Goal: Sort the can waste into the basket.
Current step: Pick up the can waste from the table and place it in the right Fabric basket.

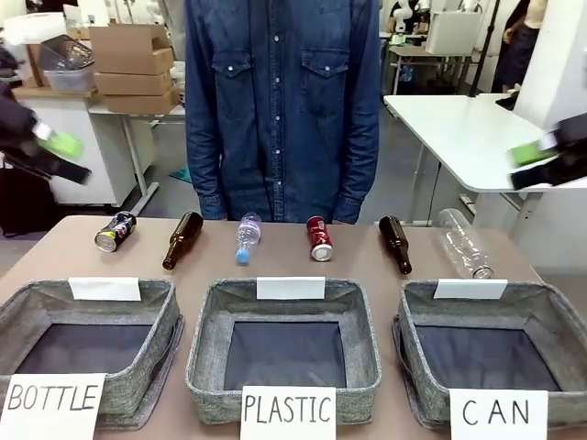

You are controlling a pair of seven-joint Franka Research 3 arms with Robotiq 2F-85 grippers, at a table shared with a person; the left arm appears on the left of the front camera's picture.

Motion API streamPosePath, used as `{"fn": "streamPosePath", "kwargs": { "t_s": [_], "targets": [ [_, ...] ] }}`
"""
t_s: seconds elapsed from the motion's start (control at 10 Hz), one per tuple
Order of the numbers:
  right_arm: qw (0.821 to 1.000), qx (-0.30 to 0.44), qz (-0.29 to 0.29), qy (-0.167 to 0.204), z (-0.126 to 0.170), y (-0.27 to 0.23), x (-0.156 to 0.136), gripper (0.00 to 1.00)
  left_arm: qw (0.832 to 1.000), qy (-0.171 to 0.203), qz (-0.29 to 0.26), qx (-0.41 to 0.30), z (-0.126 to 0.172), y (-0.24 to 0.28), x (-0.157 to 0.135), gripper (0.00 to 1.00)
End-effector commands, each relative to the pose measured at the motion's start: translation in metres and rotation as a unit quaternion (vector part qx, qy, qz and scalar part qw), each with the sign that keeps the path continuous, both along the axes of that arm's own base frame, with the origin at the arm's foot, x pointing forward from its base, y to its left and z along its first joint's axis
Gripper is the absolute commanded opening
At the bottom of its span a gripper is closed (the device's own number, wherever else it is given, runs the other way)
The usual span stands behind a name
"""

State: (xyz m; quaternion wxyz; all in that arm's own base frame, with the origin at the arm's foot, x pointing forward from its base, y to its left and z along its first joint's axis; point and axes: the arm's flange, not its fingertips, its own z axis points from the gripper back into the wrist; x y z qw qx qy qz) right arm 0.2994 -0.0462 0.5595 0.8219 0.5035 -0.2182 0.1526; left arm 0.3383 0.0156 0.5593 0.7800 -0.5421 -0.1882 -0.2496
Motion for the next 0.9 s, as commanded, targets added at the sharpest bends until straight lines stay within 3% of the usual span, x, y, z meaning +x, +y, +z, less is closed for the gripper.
{"fn": "streamPosePath", "kwargs": {
  "t_s": [0.0, 0.2, 0.3, 0.4, 0.5, 0.8],
  "targets": [
    [0.96, 0.195, -0.128, 0.156, -0.014, -0.033, 0.016, 1.0, 0.984, 0.123, 0.091, -0.086, -0.018, 0.012, 0.023, 1.0],
    [0.947, 0.225, -0.171, 0.152, -0.025, -0.046, 0.019, 1.0, 0.973, 0.149, 0.141, -0.104, -0.04, 0.038, 0.024, 1.0],
    [0.951, 0.191, -0.198, 0.141, -0.027, -0.035, 0.026, 1.0, 0.968, 0.165, 0.182, -0.053, -0.043, 0.037, 0.026, 1.0],
    [0.969, 0.178, -0.111, 0.131, -0.028, -0.065, 0.015, 1.0, 0.955, 0.165, 0.231, 0.089, -0.037, 0.023, 0.026, 1.0],
    [0.969, 0.178, -0.111, 0.131, -0.028, -0.065, 0.015, 1.0, 0.972, 0.157, 0.151, -0.091, -0.057, 0.06, 0.033, 1.0],
    [0.969, 0.178, -0.111, 0.131, -0.028, -0.065, 0.015, 1.0, 0.972, 0.157, 0.151, -0.091, -0.057, 0.06, 0.033, 1.0]
  ]
}}
